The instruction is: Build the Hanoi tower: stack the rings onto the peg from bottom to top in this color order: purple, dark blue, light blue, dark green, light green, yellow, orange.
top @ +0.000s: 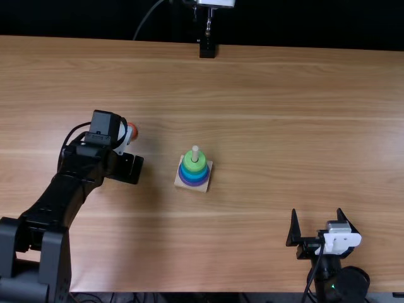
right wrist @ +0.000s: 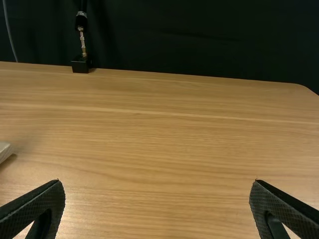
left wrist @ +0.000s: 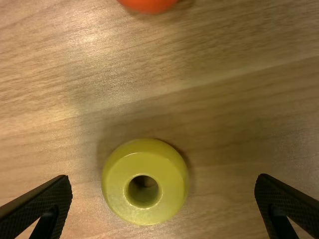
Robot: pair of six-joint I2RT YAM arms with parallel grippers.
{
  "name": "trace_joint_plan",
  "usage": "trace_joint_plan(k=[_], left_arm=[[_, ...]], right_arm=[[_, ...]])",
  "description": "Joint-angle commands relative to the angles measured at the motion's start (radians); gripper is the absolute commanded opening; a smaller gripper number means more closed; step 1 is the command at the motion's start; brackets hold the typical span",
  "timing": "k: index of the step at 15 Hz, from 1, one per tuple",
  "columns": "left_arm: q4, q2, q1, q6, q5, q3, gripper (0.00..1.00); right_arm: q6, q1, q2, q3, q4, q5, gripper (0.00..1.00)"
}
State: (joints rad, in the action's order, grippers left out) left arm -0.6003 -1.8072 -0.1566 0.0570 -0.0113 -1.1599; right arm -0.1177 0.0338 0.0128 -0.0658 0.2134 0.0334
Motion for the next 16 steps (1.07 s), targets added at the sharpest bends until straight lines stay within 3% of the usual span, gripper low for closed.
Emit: trace_joint_plan(k=[1,12,13,15,16], left_arm=[[0.004,-0.020,-0.006,0.020,0.013,-0.034,1.00],[0.000,-0.052,-0.004,0.020,0.015,-0.026,1.00],[0.000,-0.052,-0.004,0.022,0.015,-0.024,0.91],[0.000,-0.050,-0.004,0.022,0.015,-0.021,0.34],[0.000,-0.050,-0.003,0.022,0.015,-0.020,0.16]], right_arm=[[-0.002,0.009,-0.013,0.050,0.077,0.005,1.00],[-0.002,0.009,-0.013,0.050,0.077,0.007,1.00],[-0.002,0.009,-0.013,0.050,0.077,0.005,1.00],[0.000,0.009,-0.013,0.050,0.077,0.005,1.00],[0.000,0.009,-0.013,0.050,0.077,0.007,1.00]])
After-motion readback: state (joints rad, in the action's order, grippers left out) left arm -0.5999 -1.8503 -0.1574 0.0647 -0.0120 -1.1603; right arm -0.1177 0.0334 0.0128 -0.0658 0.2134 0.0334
